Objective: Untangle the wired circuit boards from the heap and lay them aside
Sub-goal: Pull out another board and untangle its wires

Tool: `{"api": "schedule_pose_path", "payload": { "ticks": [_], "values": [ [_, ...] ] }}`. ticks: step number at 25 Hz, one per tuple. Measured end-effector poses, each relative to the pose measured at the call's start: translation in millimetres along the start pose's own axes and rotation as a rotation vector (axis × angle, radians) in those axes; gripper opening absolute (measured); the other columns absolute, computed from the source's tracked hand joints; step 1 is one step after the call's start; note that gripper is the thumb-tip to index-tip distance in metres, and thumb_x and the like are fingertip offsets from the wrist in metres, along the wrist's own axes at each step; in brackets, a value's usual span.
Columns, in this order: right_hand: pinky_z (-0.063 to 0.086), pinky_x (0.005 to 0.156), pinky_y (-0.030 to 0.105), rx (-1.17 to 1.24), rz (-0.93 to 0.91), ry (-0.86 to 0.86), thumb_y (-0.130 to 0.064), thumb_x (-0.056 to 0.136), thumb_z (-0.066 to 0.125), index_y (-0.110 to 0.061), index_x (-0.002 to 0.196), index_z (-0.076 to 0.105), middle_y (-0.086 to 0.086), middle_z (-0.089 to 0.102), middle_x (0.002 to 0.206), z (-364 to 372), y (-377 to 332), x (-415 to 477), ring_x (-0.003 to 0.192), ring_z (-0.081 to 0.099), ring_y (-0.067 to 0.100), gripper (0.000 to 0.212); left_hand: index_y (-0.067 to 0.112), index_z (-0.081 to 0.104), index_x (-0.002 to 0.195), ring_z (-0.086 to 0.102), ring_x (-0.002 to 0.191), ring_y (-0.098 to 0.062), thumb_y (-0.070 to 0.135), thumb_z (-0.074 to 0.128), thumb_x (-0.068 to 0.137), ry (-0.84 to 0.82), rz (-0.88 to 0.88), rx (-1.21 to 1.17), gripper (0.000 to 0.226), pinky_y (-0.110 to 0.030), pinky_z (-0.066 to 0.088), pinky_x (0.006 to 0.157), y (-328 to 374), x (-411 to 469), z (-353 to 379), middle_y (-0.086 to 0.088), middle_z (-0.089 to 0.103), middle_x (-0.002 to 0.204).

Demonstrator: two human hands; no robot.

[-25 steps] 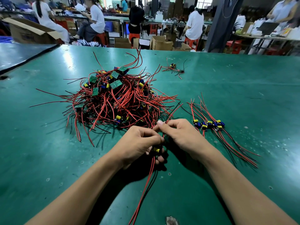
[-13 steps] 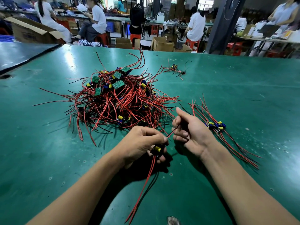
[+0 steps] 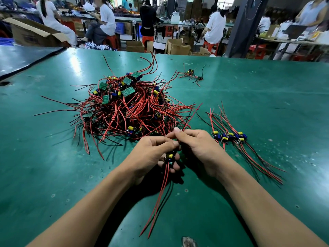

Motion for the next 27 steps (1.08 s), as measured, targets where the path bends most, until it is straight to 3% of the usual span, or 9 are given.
{"api": "schedule_pose_path", "payload": {
  "ticks": [3, 5, 7, 12, 17, 20, 23, 25, 27],
  "values": [
    [0.030, 0.036, 0.014, -0.019, -0.026, 0.144, -0.040, 0.100, 0.058, -0.012, 0.088, 0.078, -0.006, 0.042, 0.048, -14.5, -4.2, 5.7, 0.034, 0.036, 0.005, 0.036, -0.003, 0.067, 0.090, 0.062, 0.048, -0.022, 0.008, 0.061, 0.092, -0.035, -0.014, 0.036, 0.013, -0.026, 0.053, 0.047, -0.5, 0.4, 2.0, -0.017, 0.064, 0.068],
    [0.022, 0.036, 0.016, 0.054, -0.055, 0.201, -0.037, 0.101, 0.055, -0.012, 0.081, 0.080, -0.007, 0.039, 0.059, -22.4, -7.4, 10.0, 0.038, 0.026, 0.003, 0.040, -0.002, 0.067, 0.088, 0.062, 0.049, -0.022, 0.008, 0.062, 0.091, -0.053, -0.021, 0.073, 0.012, -0.025, 0.053, 0.048, -0.9, -0.2, 3.5, -0.016, 0.065, 0.067],
    [0.019, 0.035, 0.015, 0.182, -0.051, 0.222, -0.034, 0.103, 0.052, -0.012, 0.074, 0.079, -0.006, 0.040, 0.066, -29.6, -10.4, 12.0, 0.038, 0.025, 0.002, 0.045, -0.002, 0.068, 0.086, 0.064, 0.050, -0.023, 0.008, 0.064, 0.090, -0.067, -0.021, 0.122, 0.012, -0.026, 0.051, 0.051, -1.2, -1.2, 5.3, -0.016, 0.066, 0.067],
    [0.019, 0.035, 0.018, 0.448, 0.049, 0.160, -0.039, 0.102, 0.048, -0.014, 0.057, 0.069, -0.003, 0.047, 0.061, -37.6, -15.6, 8.4, 0.036, 0.025, 0.005, 0.056, -0.001, 0.069, 0.083, 0.064, 0.054, -0.024, 0.009, 0.065, 0.089, -0.095, -0.039, 0.165, 0.012, -0.032, 0.047, 0.063, -0.9, -3.9, 8.9, -0.015, 0.066, 0.066],
    [0.020, 0.038, 0.018, 0.588, 0.076, 0.000, -0.035, 0.093, 0.052, -0.015, 0.056, 0.063, -0.004, 0.047, 0.057, -29.4, -18.3, 5.5, 0.038, 0.028, 0.007, 0.043, -0.001, 0.070, 0.086, 0.065, 0.055, -0.024, 0.010, 0.066, 0.089, -0.105, -0.064, 0.161, 0.012, -0.028, 0.049, 0.058, 1.8, -6.1, 9.8, -0.015, 0.067, 0.069],
    [0.019, 0.037, 0.016, 0.447, 0.048, 0.083, -0.055, 0.093, 0.051, -0.015, 0.071, 0.077, -0.006, 0.047, 0.060, -33.2, -14.6, 8.4, 0.038, 0.027, 0.004, 0.053, 0.001, 0.068, 0.085, 0.065, 0.052, -0.022, 0.009, 0.064, 0.090, -0.072, -0.056, 0.144, 0.011, -0.023, 0.048, 0.048, 2.0, -5.1, 7.7, -0.015, 0.067, 0.068],
    [0.020, 0.039, 0.016, 0.213, 0.002, 0.122, -0.077, 0.073, 0.054, -0.017, 0.094, 0.078, -0.008, 0.048, 0.066, -35.0, -12.5, 10.4, 0.044, 0.029, 0.003, 0.068, 0.001, 0.068, 0.091, 0.067, 0.053, -0.022, 0.013, 0.062, 0.092, -0.045, -0.059, 0.076, 0.013, -0.020, 0.043, 0.045, 1.6, -4.0, 5.3, -0.014, 0.070, 0.073],
    [0.023, 0.040, 0.018, 0.109, -0.037, 0.171, -0.082, 0.071, 0.049, -0.018, 0.098, 0.077, -0.008, 0.051, 0.068, -39.0, -12.2, 12.5, 0.044, 0.032, 0.004, 0.075, 0.001, 0.068, 0.095, 0.069, 0.056, -0.023, 0.013, 0.061, 0.092, -0.050, -0.053, 0.030, 0.015, -0.018, 0.043, 0.046, 3.6, -3.5, 4.9, -0.016, 0.073, 0.079],
    [0.023, 0.041, 0.019, 0.028, -0.088, 0.249, -0.073, 0.086, 0.044, -0.017, 0.091, 0.077, -0.006, 0.053, 0.067, -41.7, -13.5, 12.1, 0.043, 0.034, 0.006, 0.065, 0.001, 0.069, 0.099, 0.071, 0.063, -0.026, 0.012, 0.064, 0.088, -0.071, -0.011, 0.005, 0.016, -0.018, 0.046, 0.051, 9.7, -3.2, 4.3, -0.018, 0.074, 0.086]
  ]
}}
Point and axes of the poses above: each hand's wrist, its own x-axis towards the middle knuckle, its own z-axis out of the palm, y = z × x, the point moved 7 cm from there along x, towards the middle knuckle
